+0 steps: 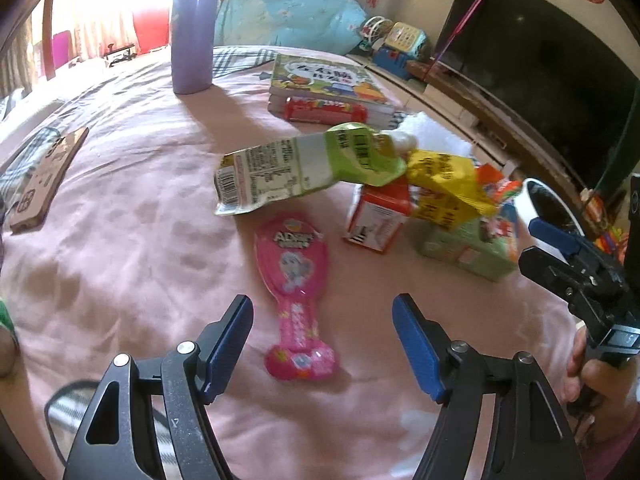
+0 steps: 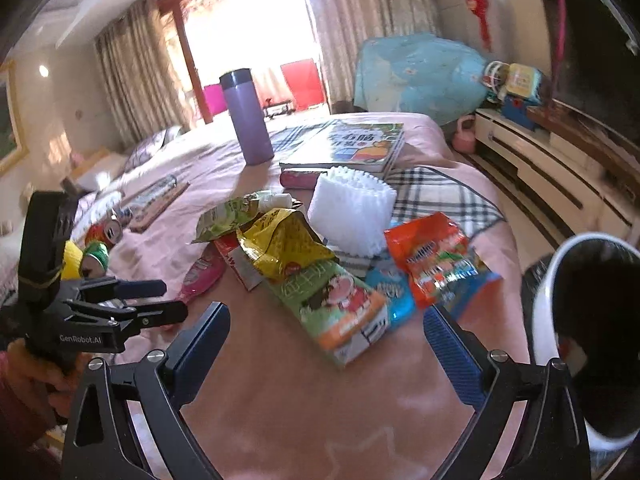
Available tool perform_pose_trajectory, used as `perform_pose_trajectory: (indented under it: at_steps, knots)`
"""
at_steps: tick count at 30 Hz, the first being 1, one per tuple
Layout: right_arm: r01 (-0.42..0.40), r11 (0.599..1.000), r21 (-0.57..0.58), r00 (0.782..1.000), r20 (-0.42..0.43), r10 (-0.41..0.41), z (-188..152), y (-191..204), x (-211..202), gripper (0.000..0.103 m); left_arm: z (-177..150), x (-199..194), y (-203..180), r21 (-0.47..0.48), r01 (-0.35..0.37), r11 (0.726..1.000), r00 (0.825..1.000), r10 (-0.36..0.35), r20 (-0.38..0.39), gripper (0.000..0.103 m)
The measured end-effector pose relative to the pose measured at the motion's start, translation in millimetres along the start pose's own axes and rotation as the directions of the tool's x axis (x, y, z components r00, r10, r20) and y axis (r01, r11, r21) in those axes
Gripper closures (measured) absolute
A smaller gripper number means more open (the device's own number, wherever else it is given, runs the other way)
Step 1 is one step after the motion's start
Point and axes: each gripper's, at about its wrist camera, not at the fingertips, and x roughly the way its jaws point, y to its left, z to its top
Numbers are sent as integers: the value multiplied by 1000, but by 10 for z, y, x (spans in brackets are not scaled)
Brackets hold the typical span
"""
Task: Collect trash
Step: 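Grasp pink drink bottle with left tool while right tool grasps green milk carton, then carry bottle and carton over the bin and open both tools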
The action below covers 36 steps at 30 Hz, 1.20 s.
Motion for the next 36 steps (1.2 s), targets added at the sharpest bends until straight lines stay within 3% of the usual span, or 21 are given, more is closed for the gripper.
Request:
perform_pose_trajectory:
  at_steps: [5, 7, 10, 11, 20, 27, 36]
  knots:
    - [1, 999, -53, 999, -53, -4, 13, 28, 213, 7, 23, 182, 16, 6, -3, 1000, 1000, 3, -29, 45]
    - [2, 997, -72, 997, -75, -8, -4, 51, 277, 12, 15, 186, -20, 24, -11, 1000, 1000, 12, -22, 52]
    - [25, 996, -91, 995, -98, -34, -46, 91, 289, 40, 11, 203, -65, 38, -7, 999, 1000, 8, -26, 77]
    - [30, 996, -89, 994, -105, -39, -58, 98, 278, 43, 7, 206, -73, 39, 4, 999, 1000, -2, -30, 81]
    - [36, 999, 30, 998, -54, -34, -292, 101, -185, 48, -167, 11, -241, 64, 100, 993, 995, -99, -11, 83]
    - [-27, 980, 196, 1000, -5, 29, -583, -57, -616, 48, -283, -205, -484, 118, 177, 977, 984, -178, 4, 84]
    - [11, 964, 267, 999, -34, -2, -725, -171, -636, 47, -337, -272, -578, 150, 192, 970, 981, -195, 5, 84]
